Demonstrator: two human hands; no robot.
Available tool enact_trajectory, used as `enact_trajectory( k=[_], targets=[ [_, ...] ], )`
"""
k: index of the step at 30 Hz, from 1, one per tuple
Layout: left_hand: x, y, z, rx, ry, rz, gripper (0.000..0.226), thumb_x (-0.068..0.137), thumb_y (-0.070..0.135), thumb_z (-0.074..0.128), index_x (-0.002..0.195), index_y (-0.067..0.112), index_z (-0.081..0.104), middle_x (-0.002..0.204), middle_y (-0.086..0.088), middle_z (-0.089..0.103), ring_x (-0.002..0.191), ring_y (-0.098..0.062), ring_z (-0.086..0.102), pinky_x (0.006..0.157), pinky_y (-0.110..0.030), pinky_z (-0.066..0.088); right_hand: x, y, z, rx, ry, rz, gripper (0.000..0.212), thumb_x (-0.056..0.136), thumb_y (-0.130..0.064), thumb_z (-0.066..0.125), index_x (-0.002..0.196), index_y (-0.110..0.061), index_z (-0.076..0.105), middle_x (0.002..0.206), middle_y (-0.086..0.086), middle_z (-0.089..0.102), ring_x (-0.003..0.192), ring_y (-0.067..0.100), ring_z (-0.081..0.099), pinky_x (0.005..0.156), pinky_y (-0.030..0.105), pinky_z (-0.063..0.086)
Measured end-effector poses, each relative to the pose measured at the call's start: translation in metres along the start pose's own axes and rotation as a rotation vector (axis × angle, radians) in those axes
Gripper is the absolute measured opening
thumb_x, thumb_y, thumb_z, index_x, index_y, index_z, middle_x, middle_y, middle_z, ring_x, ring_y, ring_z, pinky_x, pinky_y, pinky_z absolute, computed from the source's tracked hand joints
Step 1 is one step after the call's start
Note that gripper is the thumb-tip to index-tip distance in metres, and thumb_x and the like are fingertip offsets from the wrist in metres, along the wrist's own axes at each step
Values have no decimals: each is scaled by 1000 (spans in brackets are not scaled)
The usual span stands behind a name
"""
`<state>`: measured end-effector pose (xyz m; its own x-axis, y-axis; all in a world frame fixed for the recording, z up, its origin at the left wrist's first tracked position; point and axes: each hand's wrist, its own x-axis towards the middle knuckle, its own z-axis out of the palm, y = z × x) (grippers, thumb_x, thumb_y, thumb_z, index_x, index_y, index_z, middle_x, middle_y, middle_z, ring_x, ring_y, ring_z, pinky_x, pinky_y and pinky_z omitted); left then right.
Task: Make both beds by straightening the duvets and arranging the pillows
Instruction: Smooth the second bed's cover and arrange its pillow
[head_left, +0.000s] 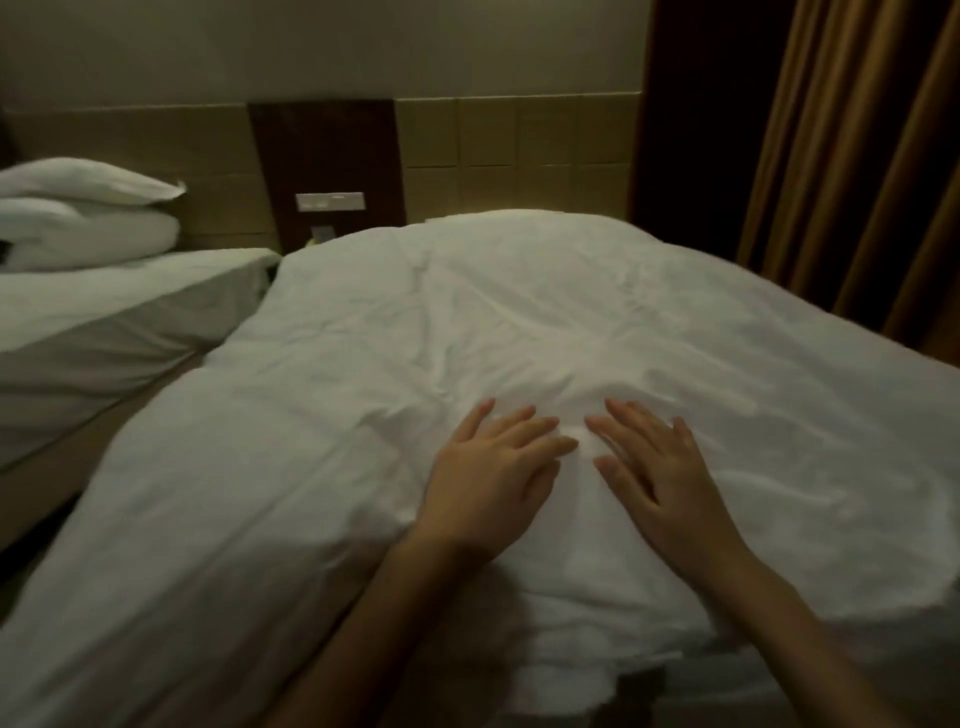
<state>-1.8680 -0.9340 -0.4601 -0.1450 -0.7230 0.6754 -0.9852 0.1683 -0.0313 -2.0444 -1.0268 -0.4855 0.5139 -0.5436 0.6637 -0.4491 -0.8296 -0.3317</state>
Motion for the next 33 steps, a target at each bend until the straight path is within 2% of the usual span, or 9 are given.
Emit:
enact_trajectory(
  k=[4, 8, 11, 16, 23, 26, 29, 31, 33],
  targets=[
    [-34, -40, -26, 13, 76, -71, 34, 87, 32, 44, 107, 26, 72, 115, 1, 69, 110, -21, 64, 103, -40, 42, 22, -47, 30, 17, -29, -164, 55, 95, -61, 23, 135, -33, 48, 144, -14, 36, 137, -1, 22, 116, 38, 7],
    [-72, -73, -62, 94, 146, -197, 34, 89, 34, 45, 110, 25, 71, 117, 2, 68, 113, -19, 61, 107, -35, 28, 54, -89, 61, 23, -83, -255, 53, 95, -56, 29, 134, -30, 53, 143, -2, 47, 136, 14, 38, 114, 47, 15],
    [-109, -90, -89, 175, 170, -388, 39, 93, 40, 41, 121, 28, 64, 128, 4, 62, 125, -15, 52, 112, -34, 17, 71, -124, 84, 63, -136, -322, 53, 92, -52, 31, 135, -29, 52, 144, -1, 47, 135, 16, 41, 113, 49, 16],
    [-168, -102, -105, 163, 189, -770, 53, 89, 60, 32, 138, 41, 40, 147, 8, 42, 139, -12, 33, 116, -42, 2, 87, -180, 108, 134, -303, -451, 65, 86, -63, 20, 140, -35, 43, 152, -8, 34, 142, 9, 25, 117, 42, 6],
    [-224, -109, -111, -513, 343, -1275, 95, 68, 78, 51, 147, 36, 22, 147, 2, 38, 122, -16, 47, 99, -42, 43, 105, -254, 138, -56, -463, -714, 82, 76, -71, 0, 143, -40, 36, 156, -13, 24, 145, 5, 9, 115, 41, -10],
    [-228, -107, -111, -494, 310, -1292, 90, 72, 76, 49, 146, 30, 28, 138, -1, 48, 110, -16, 54, 90, -44, 51, 113, -275, 156, -140, -486, -821, 80, 78, -72, 1, 142, -40, 36, 155, -12, 26, 146, 7, 8, 116, 45, -10],
    [-226, -106, -111, -491, 314, -1321, 75, 77, 72, 47, 137, 27, 39, 122, 1, 58, 96, -10, 58, 73, -29, 50, 114, -290, 174, -189, -524, -910, 80, 80, -74, 2, 142, -37, 38, 152, -13, 33, 145, 7, 14, 116, 46, -9],
    [-228, -105, -110, -488, 292, -1382, 62, 78, 69, 45, 125, 29, 44, 105, 7, 61, 85, -4, 57, 66, -24, 46, 112, -288, 182, -201, -550, -936, 86, 77, -75, -2, 140, -36, 43, 143, -13, 45, 140, 7, 27, 116, 43, -8],
    [-233, -101, -103, -532, 267, -1432, 68, 72, 76, 46, 123, 30, 45, 96, 12, 59, 83, -5, 59, 70, -29, 52, 109, -273, 188, -197, -549, -943, 92, 76, -79, -7, 134, -36, 50, 129, -12, 57, 128, 11, 41, 114, 38, -2]
  ],
)
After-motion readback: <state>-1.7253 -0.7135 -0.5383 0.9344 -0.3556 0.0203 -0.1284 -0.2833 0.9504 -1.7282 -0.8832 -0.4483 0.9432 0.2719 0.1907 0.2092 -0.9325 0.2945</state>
